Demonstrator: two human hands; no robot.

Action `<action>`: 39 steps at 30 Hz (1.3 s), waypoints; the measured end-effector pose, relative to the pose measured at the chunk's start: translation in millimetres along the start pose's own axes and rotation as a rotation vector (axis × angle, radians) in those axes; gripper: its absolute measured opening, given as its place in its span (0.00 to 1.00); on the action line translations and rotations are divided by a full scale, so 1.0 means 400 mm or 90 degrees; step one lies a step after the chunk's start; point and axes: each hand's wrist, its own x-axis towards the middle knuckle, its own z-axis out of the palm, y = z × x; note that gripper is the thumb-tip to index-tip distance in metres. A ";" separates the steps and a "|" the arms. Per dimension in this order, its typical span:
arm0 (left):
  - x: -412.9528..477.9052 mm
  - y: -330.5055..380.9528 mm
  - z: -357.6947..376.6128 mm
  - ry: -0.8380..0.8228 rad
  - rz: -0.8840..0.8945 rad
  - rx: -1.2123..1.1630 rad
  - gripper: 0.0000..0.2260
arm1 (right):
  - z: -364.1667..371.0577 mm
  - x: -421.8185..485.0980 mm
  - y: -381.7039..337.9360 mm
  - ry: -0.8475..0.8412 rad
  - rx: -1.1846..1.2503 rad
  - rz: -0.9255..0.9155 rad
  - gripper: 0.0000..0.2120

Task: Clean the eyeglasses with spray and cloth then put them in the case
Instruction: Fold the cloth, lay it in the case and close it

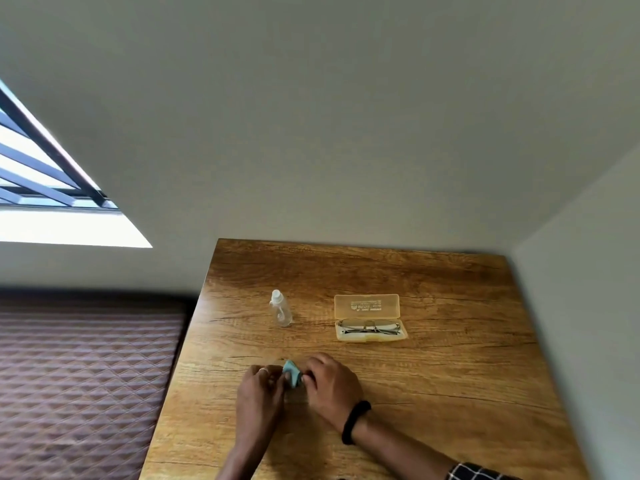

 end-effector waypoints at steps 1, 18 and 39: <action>-0.002 0.008 0.001 0.002 -0.007 -0.024 0.07 | -0.005 -0.003 0.005 0.011 0.013 0.009 0.05; -0.060 0.203 -0.057 -0.151 -0.061 -0.391 0.05 | -0.207 -0.161 0.077 0.066 0.363 0.092 0.04; -0.120 0.298 -0.117 -0.443 -0.139 -0.709 0.06 | -0.282 -0.196 -0.047 0.239 0.474 0.016 0.06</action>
